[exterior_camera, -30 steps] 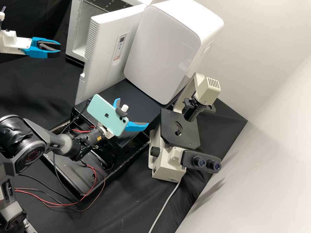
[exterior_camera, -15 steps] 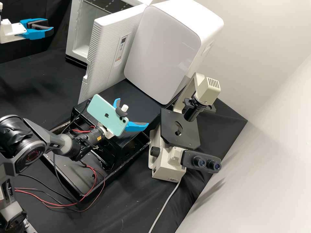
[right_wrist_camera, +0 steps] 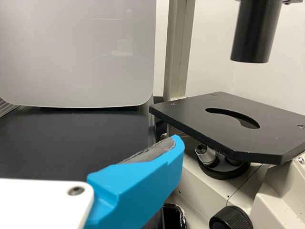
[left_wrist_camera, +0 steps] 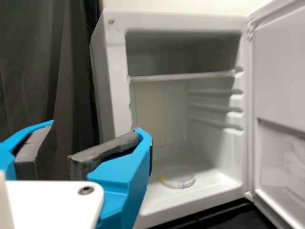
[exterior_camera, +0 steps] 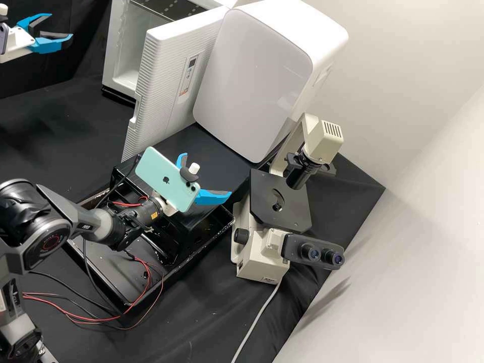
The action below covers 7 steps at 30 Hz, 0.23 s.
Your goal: Open the incubator door
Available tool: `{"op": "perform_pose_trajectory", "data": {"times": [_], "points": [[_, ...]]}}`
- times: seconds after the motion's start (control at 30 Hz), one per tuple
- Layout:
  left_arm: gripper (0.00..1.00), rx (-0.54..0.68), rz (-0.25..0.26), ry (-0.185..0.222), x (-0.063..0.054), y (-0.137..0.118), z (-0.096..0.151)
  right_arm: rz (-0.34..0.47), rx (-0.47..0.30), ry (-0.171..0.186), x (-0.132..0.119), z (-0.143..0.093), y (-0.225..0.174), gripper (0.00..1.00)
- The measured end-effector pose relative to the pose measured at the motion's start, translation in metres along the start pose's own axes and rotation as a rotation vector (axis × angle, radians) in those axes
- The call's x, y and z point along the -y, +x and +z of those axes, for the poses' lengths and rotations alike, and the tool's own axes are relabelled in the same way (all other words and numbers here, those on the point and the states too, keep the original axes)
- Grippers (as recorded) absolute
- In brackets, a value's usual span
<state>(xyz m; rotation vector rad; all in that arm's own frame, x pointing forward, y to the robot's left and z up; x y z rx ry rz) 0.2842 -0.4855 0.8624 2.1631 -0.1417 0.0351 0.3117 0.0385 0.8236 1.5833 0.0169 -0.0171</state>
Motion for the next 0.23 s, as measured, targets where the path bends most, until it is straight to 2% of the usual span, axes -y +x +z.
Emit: {"op": "perform_pose_trajectory", "data": {"times": [0.23], "points": [[1.0,-0.025,0.004,-0.121,0.017,0.008,-0.019,0.0,0.0,0.0,0.0,0.0,0.0,1.0]]}}
